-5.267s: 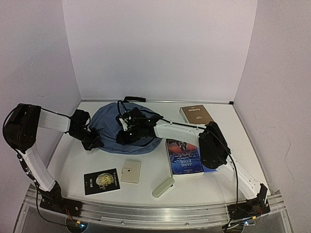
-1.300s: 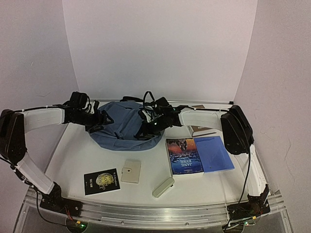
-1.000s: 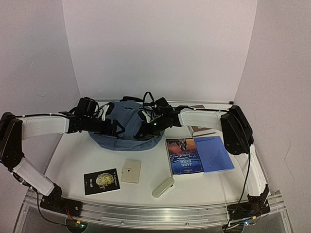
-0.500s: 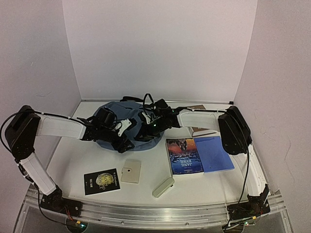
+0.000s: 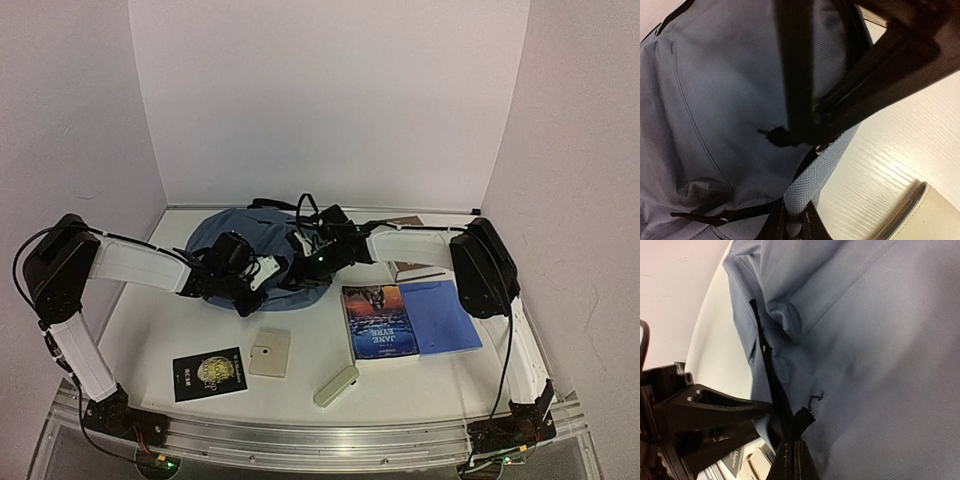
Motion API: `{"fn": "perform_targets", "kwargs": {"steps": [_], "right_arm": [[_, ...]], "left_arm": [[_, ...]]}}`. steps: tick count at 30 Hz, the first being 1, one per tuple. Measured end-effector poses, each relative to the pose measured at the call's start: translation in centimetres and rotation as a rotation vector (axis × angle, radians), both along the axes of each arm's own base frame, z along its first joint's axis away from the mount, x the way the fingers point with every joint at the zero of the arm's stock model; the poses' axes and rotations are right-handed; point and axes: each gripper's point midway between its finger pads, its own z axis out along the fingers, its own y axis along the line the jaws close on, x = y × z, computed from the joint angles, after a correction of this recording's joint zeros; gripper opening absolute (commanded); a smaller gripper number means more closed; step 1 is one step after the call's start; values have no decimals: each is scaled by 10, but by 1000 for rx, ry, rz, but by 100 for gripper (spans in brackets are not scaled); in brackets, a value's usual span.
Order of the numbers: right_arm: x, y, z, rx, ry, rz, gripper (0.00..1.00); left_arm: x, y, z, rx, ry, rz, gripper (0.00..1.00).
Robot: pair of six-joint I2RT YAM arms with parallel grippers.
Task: Pack the student bag
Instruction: Unzip the student bag at the center of the board.
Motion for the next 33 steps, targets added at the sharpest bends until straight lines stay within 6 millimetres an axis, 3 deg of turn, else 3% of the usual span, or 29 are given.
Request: {"fn": "perform_targets", "kwargs": {"steps": [9,16,20,22,25,28,33], "right_arm": [[10,-34,-1,-18,-17,-21,0],[52,-89,-1,-43,-36,-127,0],[58,-100,-3,-34,-22,-143,0],[53,-96,-4,-27,-16,-136,0],[36,-82,0,-9,-13,-103,0],[19,-68,6,3,-1,-77,0],[1,-51,11,17,21,-52,0]], "left_arm": [[0,14,2,59,-47,47,1],[-1,34,3,102,-72,97,0],[3,38,10,86,-85,115,2],[7,47,15,83,-90,138,10],[10,62,18,99,-90,174,34],[4,69,27,96,-95,187,52],[-22,49,83,-46,-161,115,74]]}}
